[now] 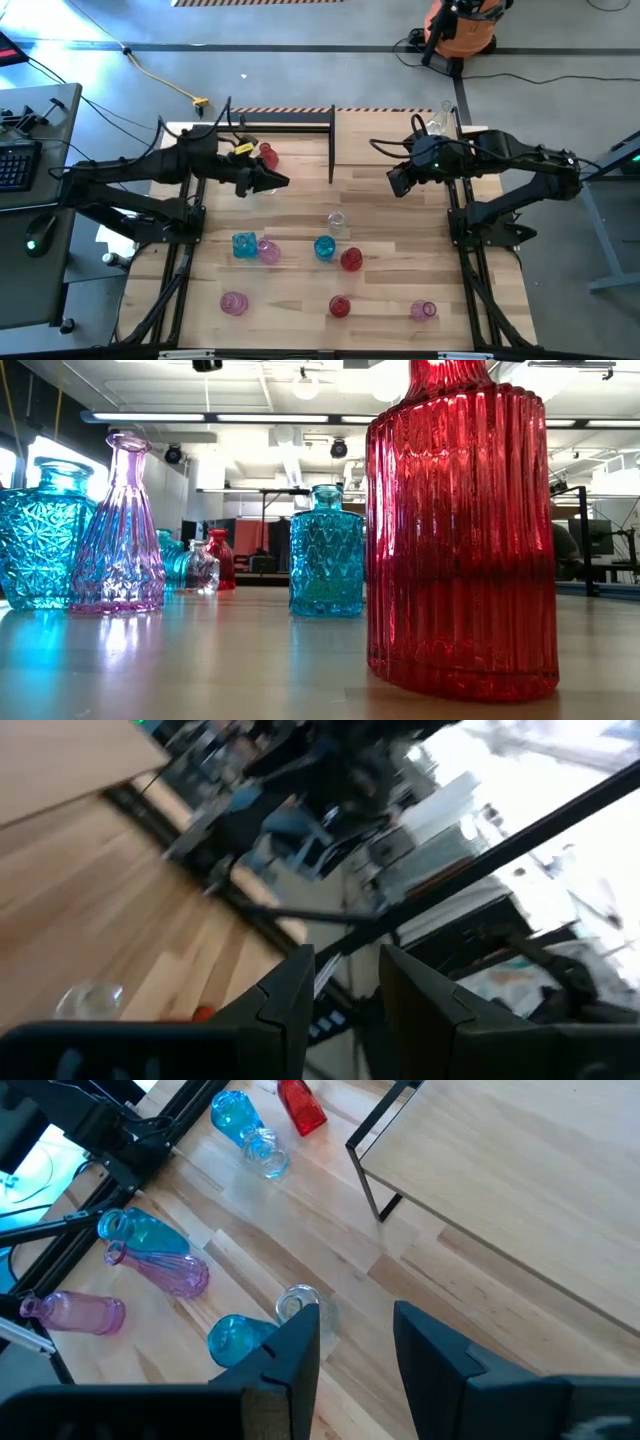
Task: Sort vases onto shelf
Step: Put the top pink vase on the shelf
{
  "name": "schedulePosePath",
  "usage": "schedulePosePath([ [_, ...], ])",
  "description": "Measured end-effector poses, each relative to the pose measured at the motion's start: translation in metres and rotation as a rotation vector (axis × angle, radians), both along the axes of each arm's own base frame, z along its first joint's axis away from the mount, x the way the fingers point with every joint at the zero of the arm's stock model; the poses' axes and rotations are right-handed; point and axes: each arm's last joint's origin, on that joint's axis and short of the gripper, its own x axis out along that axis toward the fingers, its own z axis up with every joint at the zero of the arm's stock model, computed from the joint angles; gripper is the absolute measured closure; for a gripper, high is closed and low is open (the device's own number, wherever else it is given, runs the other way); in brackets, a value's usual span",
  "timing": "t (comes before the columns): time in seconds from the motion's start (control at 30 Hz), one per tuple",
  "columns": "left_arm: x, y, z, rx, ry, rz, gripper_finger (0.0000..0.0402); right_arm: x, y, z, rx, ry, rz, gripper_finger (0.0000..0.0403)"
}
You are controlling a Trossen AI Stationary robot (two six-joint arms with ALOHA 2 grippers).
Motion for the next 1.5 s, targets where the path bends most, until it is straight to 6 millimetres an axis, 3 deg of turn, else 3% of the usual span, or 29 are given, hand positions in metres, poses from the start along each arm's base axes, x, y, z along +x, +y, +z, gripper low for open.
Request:
schedulePosePath([
  [0.27, 0.008, -0.013, 0.003, -0.011, 0.189, -0.069, 0.0296, -0.003, 0.000, -0.003, -0.005, 0.049, 0.007, 0.0292],
  [0.73, 0.022, -0.039, -0.028, -0.197, 0.515, -0.092, 0.0296, -0.008, 0.000, -0.006, -0.064, 0.140, 0.085, 0.0292],
  [1.03, 0.029, -0.055, -0.037, -0.299, 0.600, -0.091, 0.0296, -0.009, 0.000, -0.007, -0.118, 0.172, 0.157, 0.0292],
  [1.5, 0.011, -0.061, -0.052, -0.271, 0.824, -0.014, 0.0296, -0.009, -0.001, -0.007, -0.190, 0.201, 0.196, 0.0292],
])
